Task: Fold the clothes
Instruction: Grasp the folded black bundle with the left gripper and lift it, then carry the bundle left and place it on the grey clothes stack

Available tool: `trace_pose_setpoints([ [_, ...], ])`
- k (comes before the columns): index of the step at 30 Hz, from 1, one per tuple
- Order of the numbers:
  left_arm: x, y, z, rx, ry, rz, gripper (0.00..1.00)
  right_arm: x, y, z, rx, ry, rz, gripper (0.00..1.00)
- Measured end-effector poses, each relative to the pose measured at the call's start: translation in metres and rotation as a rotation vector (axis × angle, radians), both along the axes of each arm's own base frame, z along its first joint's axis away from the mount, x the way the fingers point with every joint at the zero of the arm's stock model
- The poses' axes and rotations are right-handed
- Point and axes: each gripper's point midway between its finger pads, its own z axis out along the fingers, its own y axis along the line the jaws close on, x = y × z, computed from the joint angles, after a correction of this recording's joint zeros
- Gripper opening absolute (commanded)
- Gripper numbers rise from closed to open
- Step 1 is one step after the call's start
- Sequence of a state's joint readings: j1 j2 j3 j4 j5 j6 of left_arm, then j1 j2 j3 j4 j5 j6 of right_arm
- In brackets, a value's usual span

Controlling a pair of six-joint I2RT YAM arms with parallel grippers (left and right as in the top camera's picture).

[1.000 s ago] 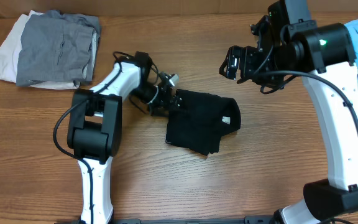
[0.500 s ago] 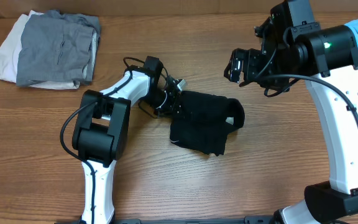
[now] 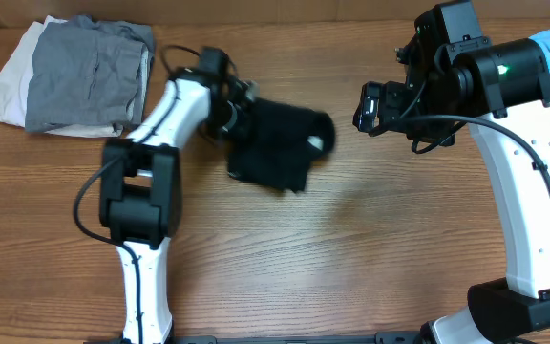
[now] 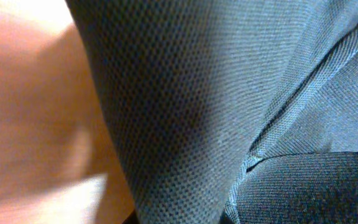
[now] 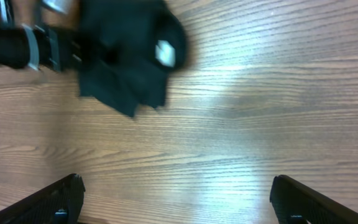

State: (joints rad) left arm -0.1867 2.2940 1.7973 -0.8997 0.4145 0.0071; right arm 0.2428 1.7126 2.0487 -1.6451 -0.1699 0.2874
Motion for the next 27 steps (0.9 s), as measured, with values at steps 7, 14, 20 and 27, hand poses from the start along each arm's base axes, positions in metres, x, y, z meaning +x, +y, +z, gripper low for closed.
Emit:
trace_pose_setpoints([
  [7,0.056,0.087,0.028,0.169,-0.154,0.129,0.04,-0.007,-0.003,-0.003,-0.013,0.032,-0.002,1.0],
  [14,0.08,0.135,0.061,0.224,-0.231,0.205,0.04,-0.002,-0.002,-0.001,-0.006,0.014,-0.013,1.0],
  [20,0.09,0.169,0.096,0.262,-0.28,0.256,0.04,-0.005,-0.002,-0.002,-0.007,0.028,-0.022,1.0],
  [27,0.096,0.219,0.128,0.332,-0.341,0.319,0.04,-0.007,-0.004,-0.003,-0.009,0.042,-0.042,1.0],
])
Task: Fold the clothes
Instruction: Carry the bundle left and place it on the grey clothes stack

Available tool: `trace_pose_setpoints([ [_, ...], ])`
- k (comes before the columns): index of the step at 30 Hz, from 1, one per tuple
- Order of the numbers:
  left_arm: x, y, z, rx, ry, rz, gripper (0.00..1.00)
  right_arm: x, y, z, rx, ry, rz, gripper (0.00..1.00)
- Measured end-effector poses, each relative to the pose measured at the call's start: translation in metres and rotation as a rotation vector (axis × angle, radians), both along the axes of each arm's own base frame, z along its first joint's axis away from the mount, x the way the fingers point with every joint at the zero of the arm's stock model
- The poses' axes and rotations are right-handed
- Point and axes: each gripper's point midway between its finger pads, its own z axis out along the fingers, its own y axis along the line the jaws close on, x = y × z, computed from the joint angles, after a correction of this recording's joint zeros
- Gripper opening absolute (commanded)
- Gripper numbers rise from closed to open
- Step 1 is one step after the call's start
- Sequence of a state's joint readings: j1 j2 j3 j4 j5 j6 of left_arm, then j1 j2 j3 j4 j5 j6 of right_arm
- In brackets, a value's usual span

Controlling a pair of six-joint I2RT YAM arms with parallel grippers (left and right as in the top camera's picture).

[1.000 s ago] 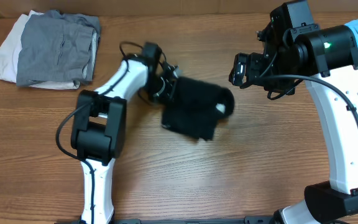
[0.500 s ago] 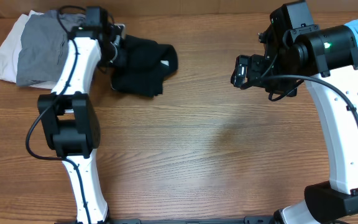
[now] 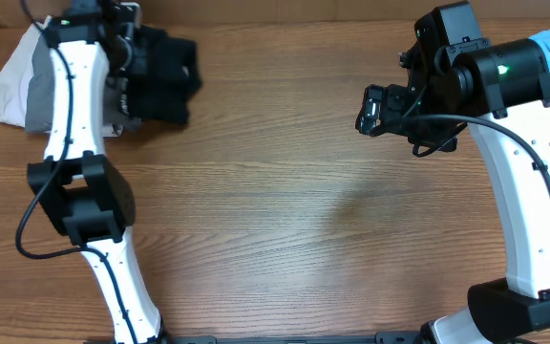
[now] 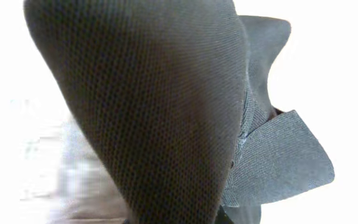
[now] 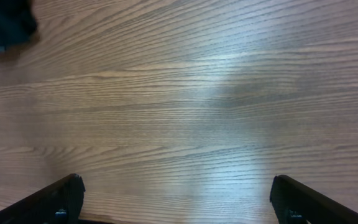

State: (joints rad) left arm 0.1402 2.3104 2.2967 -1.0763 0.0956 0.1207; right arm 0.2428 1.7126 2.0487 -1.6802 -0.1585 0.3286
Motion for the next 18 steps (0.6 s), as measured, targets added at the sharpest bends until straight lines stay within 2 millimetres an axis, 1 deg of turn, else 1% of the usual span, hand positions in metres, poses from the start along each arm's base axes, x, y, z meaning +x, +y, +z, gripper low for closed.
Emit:
trace_pose_setpoints([
  [5,0.001,0.033,0.011,0.021,-0.03,0.04,0.04,-0.002,-0.001,-0.001,-0.002,0.008,-0.007,1.0],
  [8,0.001,0.046,0.015,0.029,-0.043,0.051,0.04,-0.001,-0.001,-0.001,-0.002,0.008,-0.008,1.0],
  [13,0.001,0.06,0.023,0.038,-0.064,0.07,0.04,-0.001,-0.001,-0.001,-0.002,0.008,-0.008,1.0],
  [18,0.003,0.066,0.034,0.037,-0.092,0.078,0.04,-0.001,-0.001,0.0,-0.001,0.007,-0.008,1.0],
])
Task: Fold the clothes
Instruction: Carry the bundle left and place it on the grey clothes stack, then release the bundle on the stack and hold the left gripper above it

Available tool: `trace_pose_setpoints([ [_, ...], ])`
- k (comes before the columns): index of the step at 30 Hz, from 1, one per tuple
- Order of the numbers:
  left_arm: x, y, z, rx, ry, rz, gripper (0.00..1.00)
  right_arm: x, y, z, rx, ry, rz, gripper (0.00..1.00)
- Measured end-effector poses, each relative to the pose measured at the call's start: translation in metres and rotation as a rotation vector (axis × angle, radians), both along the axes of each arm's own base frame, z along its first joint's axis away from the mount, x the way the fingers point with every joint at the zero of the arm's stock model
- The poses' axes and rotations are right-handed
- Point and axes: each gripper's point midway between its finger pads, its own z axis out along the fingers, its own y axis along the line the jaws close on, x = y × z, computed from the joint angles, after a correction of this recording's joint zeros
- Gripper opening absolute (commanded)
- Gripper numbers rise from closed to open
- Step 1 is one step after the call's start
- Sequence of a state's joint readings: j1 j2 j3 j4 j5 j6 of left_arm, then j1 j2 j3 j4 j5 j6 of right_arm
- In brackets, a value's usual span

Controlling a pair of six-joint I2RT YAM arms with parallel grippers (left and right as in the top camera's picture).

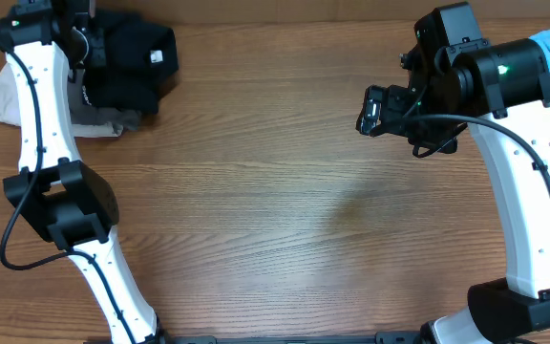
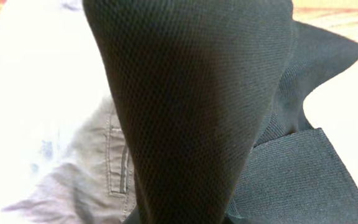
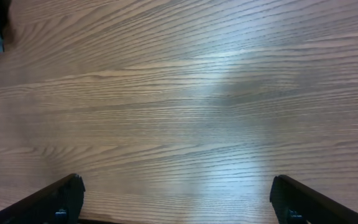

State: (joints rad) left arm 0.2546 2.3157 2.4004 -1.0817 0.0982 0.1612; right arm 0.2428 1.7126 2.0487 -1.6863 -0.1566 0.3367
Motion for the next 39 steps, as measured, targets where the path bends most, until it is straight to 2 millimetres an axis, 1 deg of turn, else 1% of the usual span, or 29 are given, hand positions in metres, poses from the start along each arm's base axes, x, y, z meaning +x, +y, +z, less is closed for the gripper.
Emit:
trace_pose_setpoints([
  [2,0.001,-0.002,0.007,-0.019,-0.017,-0.011,0.04,0.0,0.0,0.0,0.0,-0.001,0.0,1.0],
  [5,0.002,-0.012,0.02,-0.076,-0.045,-0.047,0.04,0.001,0.0,0.0,0.0,-0.003,0.0,1.0],
  [10,0.003,-0.021,0.037,-0.113,-0.08,-0.078,0.04,0.0,0.0,0.0,0.0,-0.001,0.0,1.0],
  [14,0.002,-0.025,0.039,-0.134,-0.081,-0.087,0.04,-0.001,0.0,0.0,-0.001,0.003,0.0,1.0],
  [22,0.002,-0.026,0.039,-0.141,-0.081,-0.09,0.04,-0.001,0.0,0.0,-0.001,0.005,0.0,1.0],
  [25,0.002,-0.022,0.038,-0.119,-0.077,-0.076,0.04,-0.001,0.0,0.0,-0.002,0.005,0.0,1.0],
  [29,0.003,-0.011,0.039,-0.087,-0.085,-0.05,0.04,-0.001,0.0,0.0,-0.001,0.005,0.0,1.0],
  [35,0.001,0.012,0.041,-0.069,-0.101,-0.008,0.04,-0.001,0.0,0.0,-0.001,0.004,0.0,1.0],
  [37,0.0,0.016,0.041,-0.076,-0.102,-0.003,0.04,-0.001,0.0,0.0,-0.001,0.003,0.0,1.0],
  [39,0.0,0.014,0.042,-0.097,-0.107,-0.011,0.04,0.0,0.0,0.0,0.0,0.001,0.0,1.0],
])
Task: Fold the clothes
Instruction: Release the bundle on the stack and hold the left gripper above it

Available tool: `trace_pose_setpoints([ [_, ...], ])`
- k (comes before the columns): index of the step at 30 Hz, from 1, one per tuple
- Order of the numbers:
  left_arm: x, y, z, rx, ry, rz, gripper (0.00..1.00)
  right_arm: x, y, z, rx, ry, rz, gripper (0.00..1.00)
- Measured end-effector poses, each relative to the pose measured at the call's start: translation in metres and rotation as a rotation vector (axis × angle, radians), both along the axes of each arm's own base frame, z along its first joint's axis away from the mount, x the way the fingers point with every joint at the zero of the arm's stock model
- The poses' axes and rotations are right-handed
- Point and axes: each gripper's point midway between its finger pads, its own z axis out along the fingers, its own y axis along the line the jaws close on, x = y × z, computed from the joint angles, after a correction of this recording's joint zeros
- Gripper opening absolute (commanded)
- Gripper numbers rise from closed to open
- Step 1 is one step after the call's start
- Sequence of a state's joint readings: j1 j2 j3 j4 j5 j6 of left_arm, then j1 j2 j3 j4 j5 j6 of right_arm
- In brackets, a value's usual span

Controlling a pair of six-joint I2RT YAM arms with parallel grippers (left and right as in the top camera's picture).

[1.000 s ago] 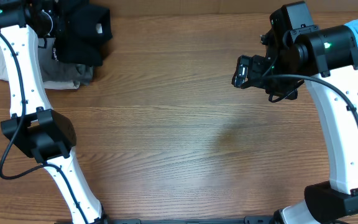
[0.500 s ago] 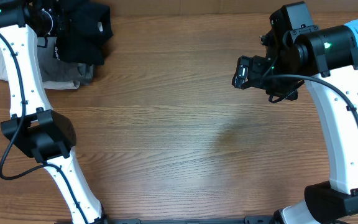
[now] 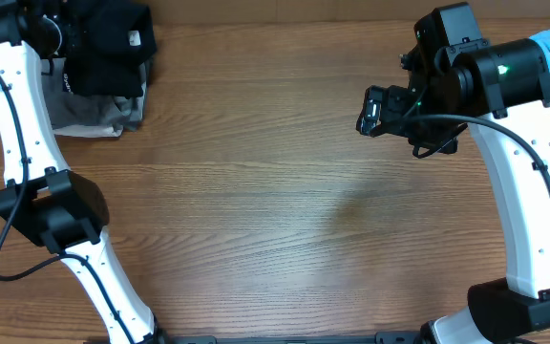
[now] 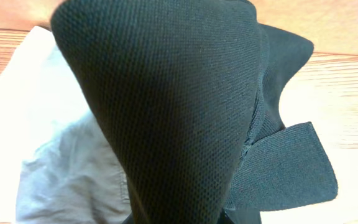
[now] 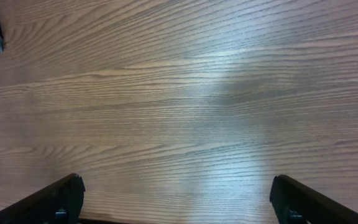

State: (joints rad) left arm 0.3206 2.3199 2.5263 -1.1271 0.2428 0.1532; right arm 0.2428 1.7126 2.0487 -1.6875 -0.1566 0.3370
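A folded black garment [image 3: 108, 43] hangs at the far left corner of the table, over a grey garment [image 3: 94, 113] that lies on a white one. My left gripper [image 3: 57, 36] is shut on the black garment. In the left wrist view its black mesh [image 4: 166, 112] covers the fingers, with the grey garment [image 4: 67, 180] and the white one [image 4: 17, 99] underneath. My right gripper [image 5: 179, 205] hangs open above bare wood at the right of the table, nothing between its fingers [image 5: 61, 199].
A light blue cloth lies at the far right edge behind the right arm. The wooden table [image 3: 275, 220] stretches bare between the two arms. A corner of the grey garment shows at the right wrist view's top left.
The black garment and my left gripper have shifted a little further left and back over the grey and white stack. The right arm has not moved.
My left gripper held the black garment near the table's middle left. Then it held it beside the grey and white stack, then over the stack's right side, and now over the stack. The right gripper stayed open in place throughout.
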Motion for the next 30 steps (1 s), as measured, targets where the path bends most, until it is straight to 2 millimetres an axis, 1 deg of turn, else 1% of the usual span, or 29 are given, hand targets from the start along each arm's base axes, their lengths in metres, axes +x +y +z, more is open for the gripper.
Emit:
trace_pose_setpoints([
  [11,0.001,-0.017,0.002,-0.082,-0.009,-0.038,0.04,0.0,-0.001,0.0,-0.008,-0.002,-0.002,1.0],
  [16,0.001,-0.028,0.005,-0.133,-0.022,-0.073,0.04,0.0,-0.002,0.0,-0.009,-0.002,-0.002,1.0],
  [19,0.001,-0.038,0.011,-0.176,-0.04,-0.106,0.04,0.0,-0.002,0.0,-0.011,-0.002,-0.003,1.0],
  [22,0.0,-0.043,0.02,-0.198,-0.057,-0.12,0.04,-0.001,-0.002,-0.001,-0.013,0.005,-0.003,1.0],
  [27,-0.005,-0.046,0.034,-0.204,-0.079,-0.126,0.04,-0.001,-0.003,-0.001,-0.016,0.005,-0.004,1.0],
  [30,-0.008,-0.047,0.037,-0.208,-0.076,-0.123,0.04,-0.001,-0.003,-0.001,-0.017,0.004,-0.003,1.0],
])
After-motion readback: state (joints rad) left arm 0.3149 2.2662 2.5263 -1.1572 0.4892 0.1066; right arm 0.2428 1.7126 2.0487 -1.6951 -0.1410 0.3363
